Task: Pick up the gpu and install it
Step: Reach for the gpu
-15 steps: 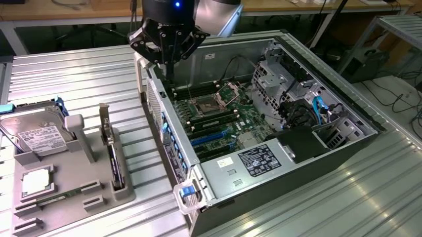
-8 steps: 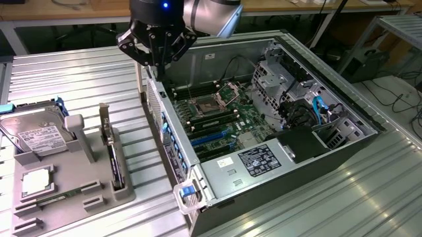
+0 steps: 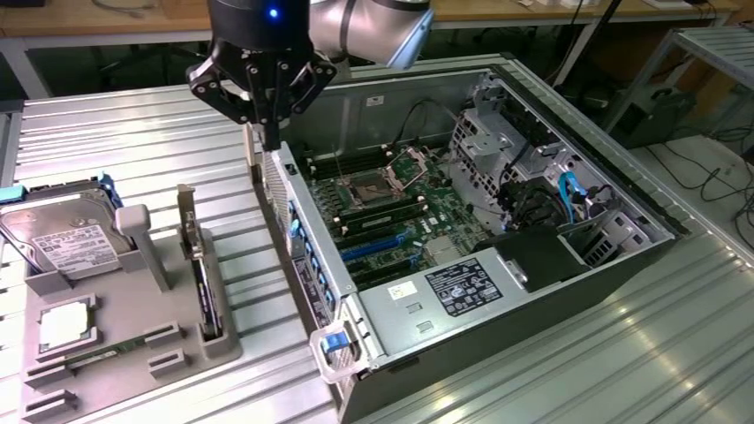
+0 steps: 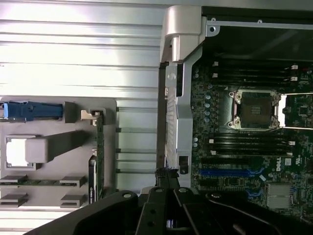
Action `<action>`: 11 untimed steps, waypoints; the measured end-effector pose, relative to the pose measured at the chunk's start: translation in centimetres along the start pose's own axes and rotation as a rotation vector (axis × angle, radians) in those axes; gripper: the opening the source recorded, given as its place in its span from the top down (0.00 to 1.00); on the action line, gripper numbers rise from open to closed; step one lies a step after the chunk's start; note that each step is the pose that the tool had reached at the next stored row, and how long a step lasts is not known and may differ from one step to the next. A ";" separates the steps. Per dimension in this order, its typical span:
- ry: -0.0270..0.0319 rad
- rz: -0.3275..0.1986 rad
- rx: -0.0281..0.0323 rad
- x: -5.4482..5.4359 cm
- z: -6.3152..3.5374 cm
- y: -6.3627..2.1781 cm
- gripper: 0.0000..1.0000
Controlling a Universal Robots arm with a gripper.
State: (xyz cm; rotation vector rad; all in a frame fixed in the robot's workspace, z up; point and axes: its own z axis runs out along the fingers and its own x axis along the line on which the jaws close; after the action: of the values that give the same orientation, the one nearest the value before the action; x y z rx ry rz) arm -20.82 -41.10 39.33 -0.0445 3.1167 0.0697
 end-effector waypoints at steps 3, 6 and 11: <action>0.0001 -0.003 0.0000 0.6 -0.02 -0.10 0.89; 0.0002 -0.006 -0.0002 1.3 -0.04 -0.19 0.89; 0.0004 -0.009 -0.0002 2.5 -0.07 -0.27 0.89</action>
State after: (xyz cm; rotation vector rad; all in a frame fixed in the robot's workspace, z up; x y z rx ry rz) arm -23.28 -41.44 39.33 -0.0593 3.1166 0.0698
